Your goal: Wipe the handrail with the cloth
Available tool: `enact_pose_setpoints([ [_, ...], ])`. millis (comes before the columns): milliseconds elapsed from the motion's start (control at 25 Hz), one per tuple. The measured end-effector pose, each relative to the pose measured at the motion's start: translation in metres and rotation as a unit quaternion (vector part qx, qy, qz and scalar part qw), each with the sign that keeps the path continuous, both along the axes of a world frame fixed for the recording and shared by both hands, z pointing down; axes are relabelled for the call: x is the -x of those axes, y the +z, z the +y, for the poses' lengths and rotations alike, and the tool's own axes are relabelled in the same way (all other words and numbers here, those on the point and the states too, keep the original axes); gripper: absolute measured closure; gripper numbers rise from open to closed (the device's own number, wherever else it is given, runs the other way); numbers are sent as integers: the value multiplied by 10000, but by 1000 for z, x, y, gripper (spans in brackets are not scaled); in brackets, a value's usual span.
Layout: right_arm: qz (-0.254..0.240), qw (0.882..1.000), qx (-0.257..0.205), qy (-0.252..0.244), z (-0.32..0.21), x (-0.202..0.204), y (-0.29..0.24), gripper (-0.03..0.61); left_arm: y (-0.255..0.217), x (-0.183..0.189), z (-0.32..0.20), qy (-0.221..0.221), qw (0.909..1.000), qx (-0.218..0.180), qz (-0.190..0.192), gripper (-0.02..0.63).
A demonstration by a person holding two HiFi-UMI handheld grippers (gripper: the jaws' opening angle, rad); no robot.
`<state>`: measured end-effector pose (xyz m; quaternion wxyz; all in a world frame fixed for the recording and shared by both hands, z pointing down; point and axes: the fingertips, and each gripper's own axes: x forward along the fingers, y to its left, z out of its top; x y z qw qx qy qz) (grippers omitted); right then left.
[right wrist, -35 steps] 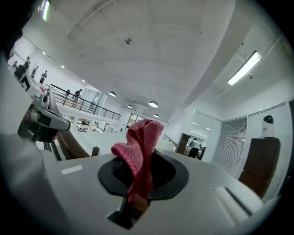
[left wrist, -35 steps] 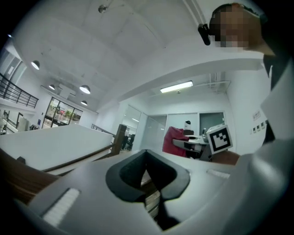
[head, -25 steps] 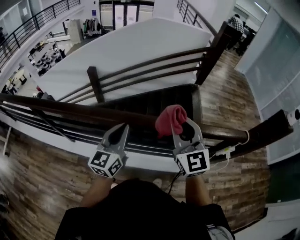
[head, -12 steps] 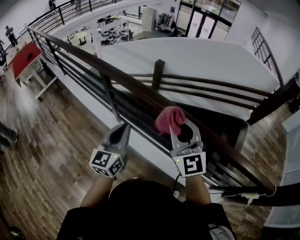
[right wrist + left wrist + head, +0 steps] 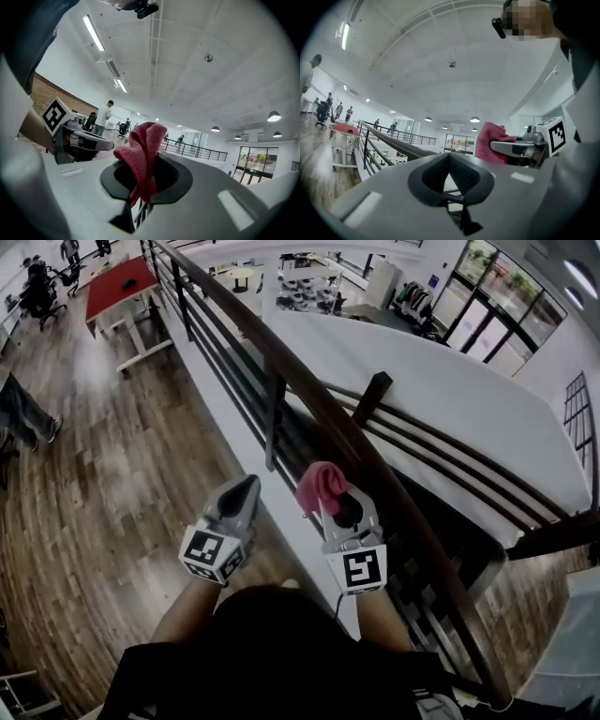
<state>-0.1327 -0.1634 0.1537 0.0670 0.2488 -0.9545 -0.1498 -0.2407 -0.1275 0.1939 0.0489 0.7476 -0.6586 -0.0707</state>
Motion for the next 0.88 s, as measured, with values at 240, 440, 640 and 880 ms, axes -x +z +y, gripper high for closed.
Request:
enact_pose_setpoints([
  [240, -117, 9986, 186, -488, -4, 20, 3, 531, 0, 14, 0, -499, 9987, -23, -93, 615],
  [440, -38, 9952, 756, -620, -15, 49, 44, 531, 33, 33, -3, -595, 9977, 307, -55, 615],
  [640, 67, 9929, 1095, -456, -29, 87, 74, 531, 52, 69, -20, -465, 9980, 434, 37, 615],
  [880, 160, 9897, 1423, -26, -70, 131, 105, 531, 74, 112, -68, -150, 9982, 567, 93, 615],
])
